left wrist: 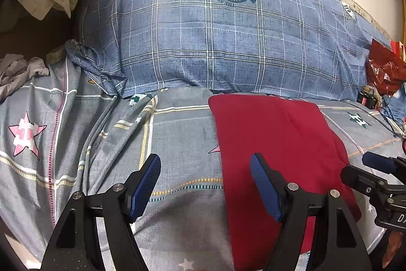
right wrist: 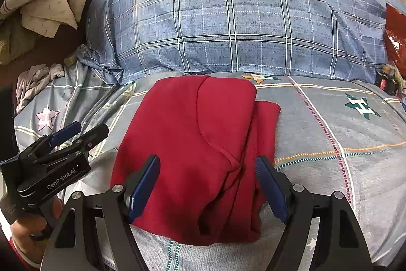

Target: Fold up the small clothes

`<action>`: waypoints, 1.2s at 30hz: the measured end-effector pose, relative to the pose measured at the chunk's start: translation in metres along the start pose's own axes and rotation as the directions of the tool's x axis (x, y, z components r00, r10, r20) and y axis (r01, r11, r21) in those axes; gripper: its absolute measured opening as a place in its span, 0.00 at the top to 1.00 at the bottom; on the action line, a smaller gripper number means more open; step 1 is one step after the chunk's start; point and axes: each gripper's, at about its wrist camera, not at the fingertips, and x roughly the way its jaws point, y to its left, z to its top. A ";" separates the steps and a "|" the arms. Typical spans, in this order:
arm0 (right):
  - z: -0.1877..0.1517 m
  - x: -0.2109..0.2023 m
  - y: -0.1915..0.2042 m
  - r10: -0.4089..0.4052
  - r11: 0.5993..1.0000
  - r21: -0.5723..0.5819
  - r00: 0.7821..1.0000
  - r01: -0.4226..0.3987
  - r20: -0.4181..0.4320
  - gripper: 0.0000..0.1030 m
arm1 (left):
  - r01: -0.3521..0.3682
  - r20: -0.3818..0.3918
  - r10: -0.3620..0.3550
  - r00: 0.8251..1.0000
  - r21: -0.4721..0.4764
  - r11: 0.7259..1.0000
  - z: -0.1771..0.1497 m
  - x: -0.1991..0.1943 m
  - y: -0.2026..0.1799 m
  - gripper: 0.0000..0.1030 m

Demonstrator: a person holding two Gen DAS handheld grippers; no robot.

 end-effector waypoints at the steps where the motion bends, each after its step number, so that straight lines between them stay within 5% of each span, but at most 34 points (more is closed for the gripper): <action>1: 0.000 0.000 0.000 0.000 1.000 0.001 1.000 0.000 -0.001 0.23 | 0.000 0.001 0.000 1.000 0.002 1.000 0.000 0.000 0.000 0.29; 36: 0.000 0.007 -0.001 0.008 1.000 0.003 1.000 -0.008 -0.023 0.23 | 0.001 -0.010 -0.001 1.000 0.017 1.000 0.000 0.005 -0.003 0.29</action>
